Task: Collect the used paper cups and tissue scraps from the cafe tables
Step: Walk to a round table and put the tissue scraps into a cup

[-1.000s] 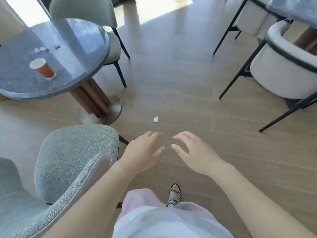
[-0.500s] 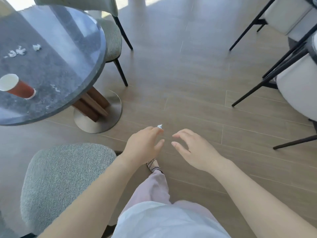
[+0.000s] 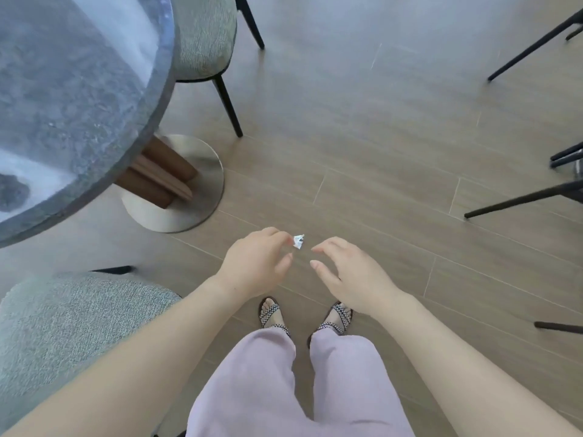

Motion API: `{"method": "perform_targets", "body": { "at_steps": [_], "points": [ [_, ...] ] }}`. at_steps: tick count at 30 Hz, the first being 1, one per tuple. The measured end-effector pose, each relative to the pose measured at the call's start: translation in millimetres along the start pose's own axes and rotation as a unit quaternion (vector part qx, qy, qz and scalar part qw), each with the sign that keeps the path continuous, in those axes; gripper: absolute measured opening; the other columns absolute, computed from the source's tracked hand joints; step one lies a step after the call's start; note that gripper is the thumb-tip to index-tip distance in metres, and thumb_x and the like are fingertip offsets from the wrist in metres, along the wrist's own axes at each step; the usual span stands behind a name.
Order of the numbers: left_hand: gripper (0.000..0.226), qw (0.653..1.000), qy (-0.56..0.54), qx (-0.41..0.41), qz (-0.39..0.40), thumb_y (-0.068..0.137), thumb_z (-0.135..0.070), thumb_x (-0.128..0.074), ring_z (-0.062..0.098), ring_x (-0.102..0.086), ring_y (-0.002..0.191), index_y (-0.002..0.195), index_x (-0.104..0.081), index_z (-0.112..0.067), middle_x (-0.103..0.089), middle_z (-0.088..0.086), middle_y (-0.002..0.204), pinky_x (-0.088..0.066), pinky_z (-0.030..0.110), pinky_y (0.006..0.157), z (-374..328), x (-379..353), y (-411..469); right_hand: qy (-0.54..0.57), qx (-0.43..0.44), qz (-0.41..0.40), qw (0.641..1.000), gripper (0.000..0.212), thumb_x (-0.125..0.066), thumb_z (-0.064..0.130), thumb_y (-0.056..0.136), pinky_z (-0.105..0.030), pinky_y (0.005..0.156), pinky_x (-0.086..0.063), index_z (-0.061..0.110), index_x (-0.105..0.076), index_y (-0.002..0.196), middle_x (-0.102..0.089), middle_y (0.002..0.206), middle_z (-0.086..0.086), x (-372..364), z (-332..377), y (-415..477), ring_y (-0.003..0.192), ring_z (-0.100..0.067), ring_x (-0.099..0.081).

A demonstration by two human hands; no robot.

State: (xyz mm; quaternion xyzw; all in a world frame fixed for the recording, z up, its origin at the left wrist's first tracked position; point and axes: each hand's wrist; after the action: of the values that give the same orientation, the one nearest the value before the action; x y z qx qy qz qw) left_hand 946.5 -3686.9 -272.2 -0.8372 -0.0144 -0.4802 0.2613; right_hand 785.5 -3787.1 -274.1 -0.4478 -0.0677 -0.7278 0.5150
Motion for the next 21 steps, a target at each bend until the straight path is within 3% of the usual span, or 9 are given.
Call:
{"method": "perform_targets", "body": {
  "at_steps": [5,14,21],
  "points": [
    [0.026,0.999,-0.016,0.042,0.005,0.089,-0.031,-0.046,0.018,-0.055,0.102,0.114,-0.054,-0.028,-0.058,-0.006,0.111,-0.047,0.035,0.077,48,-87,75,-0.041,0.011,0.036,0.998,0.036,-0.041,0.037,0.094,-0.036,0.087,-0.045,0.017,-0.05,0.123,-0.05,0.126,0.002,-59,-80,74,0.112,-0.022,-0.049],
    [0.027,0.996,-0.033,0.072,0.031,0.089,-0.03,-0.049,0.017,-0.055,0.105,0.115,-0.054,-0.026,-0.058,-0.007,0.114,-0.046,0.033,0.079,150,-275,223,-0.036,-0.015,0.05,0.998,0.031,-0.043,0.034,0.094,-0.035,0.08,-0.047,0.018,-0.052,0.119,-0.052,0.121,0.003,-218,-231,208,0.103,-0.019,-0.052],
    [0.027,0.994,-0.035,0.091,0.04,0.086,-0.031,-0.05,0.018,-0.054,0.106,0.112,-0.054,-0.025,-0.058,-0.005,0.113,-0.042,0.032,0.079,214,-394,311,-0.058,-0.02,0.065,0.996,0.031,-0.046,0.031,0.093,-0.033,0.078,-0.045,0.016,-0.052,0.119,-0.051,0.122,0.001,-336,-327,283,0.108,-0.022,-0.05]
  ]
}}
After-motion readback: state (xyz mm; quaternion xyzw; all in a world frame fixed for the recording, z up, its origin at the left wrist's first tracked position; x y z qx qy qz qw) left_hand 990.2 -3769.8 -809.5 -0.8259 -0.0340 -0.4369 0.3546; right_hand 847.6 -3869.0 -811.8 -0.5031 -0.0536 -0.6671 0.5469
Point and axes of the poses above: each hand's wrist, its own y-axis towards the middle knuckle, its own x-axis out of the back of the hand, z = x × y
